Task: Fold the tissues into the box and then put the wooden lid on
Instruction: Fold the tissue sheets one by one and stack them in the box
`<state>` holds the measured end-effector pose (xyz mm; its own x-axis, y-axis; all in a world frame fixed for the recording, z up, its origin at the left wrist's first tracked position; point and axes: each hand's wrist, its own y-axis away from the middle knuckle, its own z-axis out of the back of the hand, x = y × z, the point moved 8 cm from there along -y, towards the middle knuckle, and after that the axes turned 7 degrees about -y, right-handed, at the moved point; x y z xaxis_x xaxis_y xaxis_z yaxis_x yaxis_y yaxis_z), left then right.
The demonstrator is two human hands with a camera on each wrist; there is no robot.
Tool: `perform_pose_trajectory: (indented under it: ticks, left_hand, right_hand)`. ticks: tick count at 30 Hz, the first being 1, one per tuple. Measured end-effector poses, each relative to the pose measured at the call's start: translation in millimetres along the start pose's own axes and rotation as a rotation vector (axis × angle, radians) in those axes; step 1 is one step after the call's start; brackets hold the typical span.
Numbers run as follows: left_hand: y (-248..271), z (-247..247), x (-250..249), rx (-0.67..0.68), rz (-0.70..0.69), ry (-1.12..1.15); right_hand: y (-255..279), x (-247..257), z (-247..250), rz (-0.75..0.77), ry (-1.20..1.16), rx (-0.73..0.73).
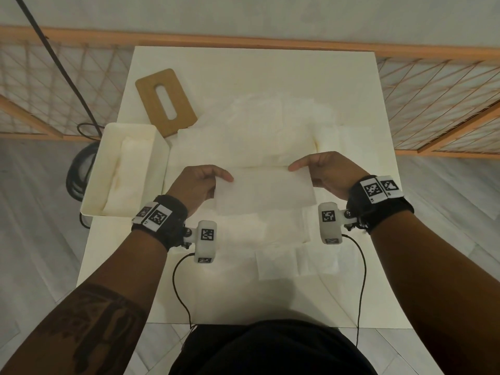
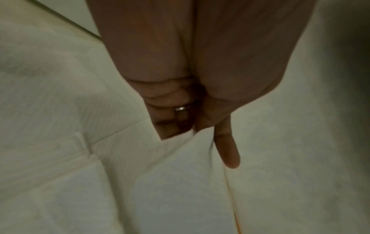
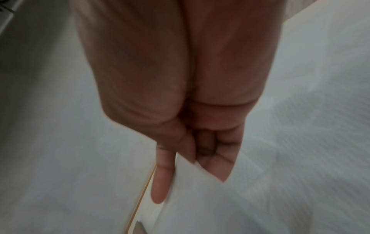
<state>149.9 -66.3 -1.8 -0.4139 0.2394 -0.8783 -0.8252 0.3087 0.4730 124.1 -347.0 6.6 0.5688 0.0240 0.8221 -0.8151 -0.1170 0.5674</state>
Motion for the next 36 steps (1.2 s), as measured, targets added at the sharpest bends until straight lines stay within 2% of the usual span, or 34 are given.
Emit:
perform_pose_trajectory:
  ticks: [5,7,13,20,28,36]
  left_hand:
    - [1.1,-0.5,10.7,0.017,0.102,0.185]
    - [2.6,-1.2,12.3,0.008,0.101,0.173]
    - [12.3,4.7,21.3,-0.072,0.007,-0.248]
    - [48.6,-20.6,45.3,-0.045,0.010,-0.659]
    - [41.4,-26.7,53.5,-0.133,-0.036,-0.709]
    - [29.1,-28.1,58.7,-0.108,-0.039,-0.855]
  right_hand:
    - [3.8,-11.2,-0.2,-0.062,-0.222,-0.033]
    - [8.2,-13.3,-4.0,-0.066,-0.237,-0.017]
    - [26.8,-30.9,-9.8,-0.006,-0.106,-0.060]
    - [48.0,-77.2,-14.6,-0.032,0.315,-0.080]
    - [35.0,-80.7,-9.4,0.048,0.436,-0.188]
    - [20.7,-87.1,-12.7,0.044,0.598,-0.231]
